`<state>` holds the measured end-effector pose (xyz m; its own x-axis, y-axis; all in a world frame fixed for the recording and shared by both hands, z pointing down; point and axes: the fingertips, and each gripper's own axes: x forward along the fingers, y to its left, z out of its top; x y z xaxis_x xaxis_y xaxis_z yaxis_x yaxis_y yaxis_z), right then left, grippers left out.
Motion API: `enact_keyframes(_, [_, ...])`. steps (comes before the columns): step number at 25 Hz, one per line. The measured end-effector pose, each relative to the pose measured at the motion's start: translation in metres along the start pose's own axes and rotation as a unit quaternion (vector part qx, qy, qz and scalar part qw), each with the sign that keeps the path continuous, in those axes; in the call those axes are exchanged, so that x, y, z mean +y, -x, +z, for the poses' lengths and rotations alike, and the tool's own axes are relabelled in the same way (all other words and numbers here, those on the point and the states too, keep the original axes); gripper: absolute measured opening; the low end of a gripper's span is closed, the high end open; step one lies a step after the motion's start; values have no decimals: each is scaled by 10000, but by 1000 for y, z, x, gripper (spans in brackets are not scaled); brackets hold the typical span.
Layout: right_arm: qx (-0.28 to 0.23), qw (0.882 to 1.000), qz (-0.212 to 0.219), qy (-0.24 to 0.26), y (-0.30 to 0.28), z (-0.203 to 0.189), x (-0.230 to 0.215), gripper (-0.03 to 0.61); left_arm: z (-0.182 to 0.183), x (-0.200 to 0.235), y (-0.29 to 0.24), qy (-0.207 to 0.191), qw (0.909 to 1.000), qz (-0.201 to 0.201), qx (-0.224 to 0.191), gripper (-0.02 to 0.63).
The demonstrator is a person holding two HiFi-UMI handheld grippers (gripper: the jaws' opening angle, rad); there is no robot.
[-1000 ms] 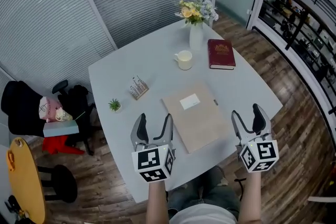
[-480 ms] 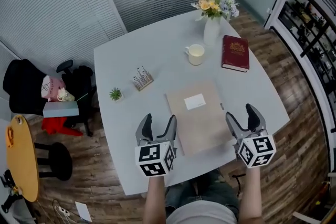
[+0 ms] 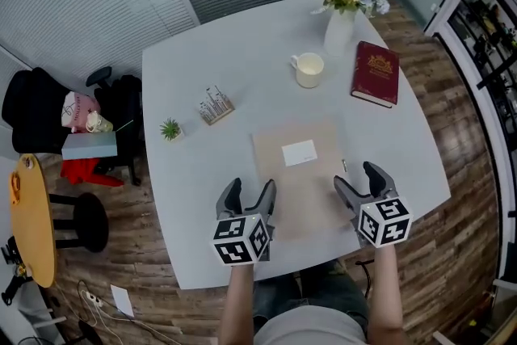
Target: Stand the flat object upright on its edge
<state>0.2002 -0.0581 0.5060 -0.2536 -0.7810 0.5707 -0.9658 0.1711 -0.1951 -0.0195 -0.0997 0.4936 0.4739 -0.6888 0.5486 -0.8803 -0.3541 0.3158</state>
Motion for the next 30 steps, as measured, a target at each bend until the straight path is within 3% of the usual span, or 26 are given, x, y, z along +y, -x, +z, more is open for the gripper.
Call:
enact_keyframes(12, [713,9957,421,-422,-41,-45,-18,376,-63,12,-31,321,9959,209,815,321])
enact_keyframes(23, [1183,9873,807,-692,-68,-69,-21,397,-95,10,-55,1079,9868,27,1204,327])
enact_keyframes(30, [1370,9790,1144,-986,-78,-77,-20,411,-105,10,-63,1888,9726,-490,1263,327])
